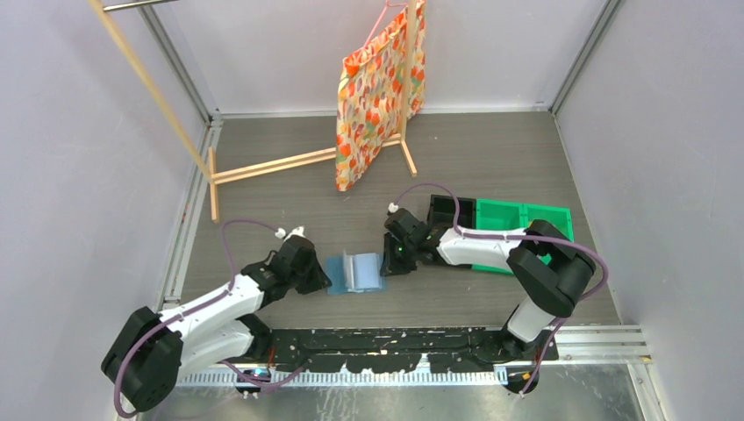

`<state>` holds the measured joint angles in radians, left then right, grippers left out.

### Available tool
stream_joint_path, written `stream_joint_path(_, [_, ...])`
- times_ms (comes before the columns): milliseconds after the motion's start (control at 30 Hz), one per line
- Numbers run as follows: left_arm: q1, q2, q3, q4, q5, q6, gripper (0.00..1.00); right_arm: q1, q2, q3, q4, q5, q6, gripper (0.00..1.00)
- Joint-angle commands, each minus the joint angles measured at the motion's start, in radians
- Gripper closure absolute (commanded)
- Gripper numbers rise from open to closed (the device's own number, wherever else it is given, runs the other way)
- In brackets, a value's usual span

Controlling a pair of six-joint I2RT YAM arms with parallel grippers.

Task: Take the credit cards out of the card holder
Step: Open the card holder at the center of the board.

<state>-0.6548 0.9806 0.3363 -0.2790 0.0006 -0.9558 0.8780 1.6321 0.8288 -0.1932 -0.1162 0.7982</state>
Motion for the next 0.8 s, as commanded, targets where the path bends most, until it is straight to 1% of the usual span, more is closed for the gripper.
stream_joint_path(0, [-0.011,0.031,0.005,0.116,0.102,0.002,0.99,0.051,-0.031,0.082,0.103,-0.112,0.029,0.81])
stream_joint_path(200, [-0.011,0.042,0.006,0.127,0.110,0.010,0.99,0.052,-0.080,0.096,0.064,-0.114,0.011,0.78])
stream_joint_path(300, [-0.011,0.060,0.005,0.147,0.129,0.013,0.99,0.055,-0.088,0.089,0.082,-0.142,0.014,0.76])
stream_joint_path(433, [-0.012,0.094,0.008,0.178,0.146,0.015,0.99,0.059,-0.091,0.090,0.105,-0.161,0.018,0.75])
stream_joint_path(600, [-0.011,0.106,0.023,0.177,0.151,0.023,1.00,0.058,-0.039,0.123,0.126,-0.174,0.012,0.75])
stream_joint_path(767, [-0.011,0.069,0.041,0.114,0.133,0.033,0.99,0.060,0.034,0.147,0.170,-0.215,0.019,0.75])
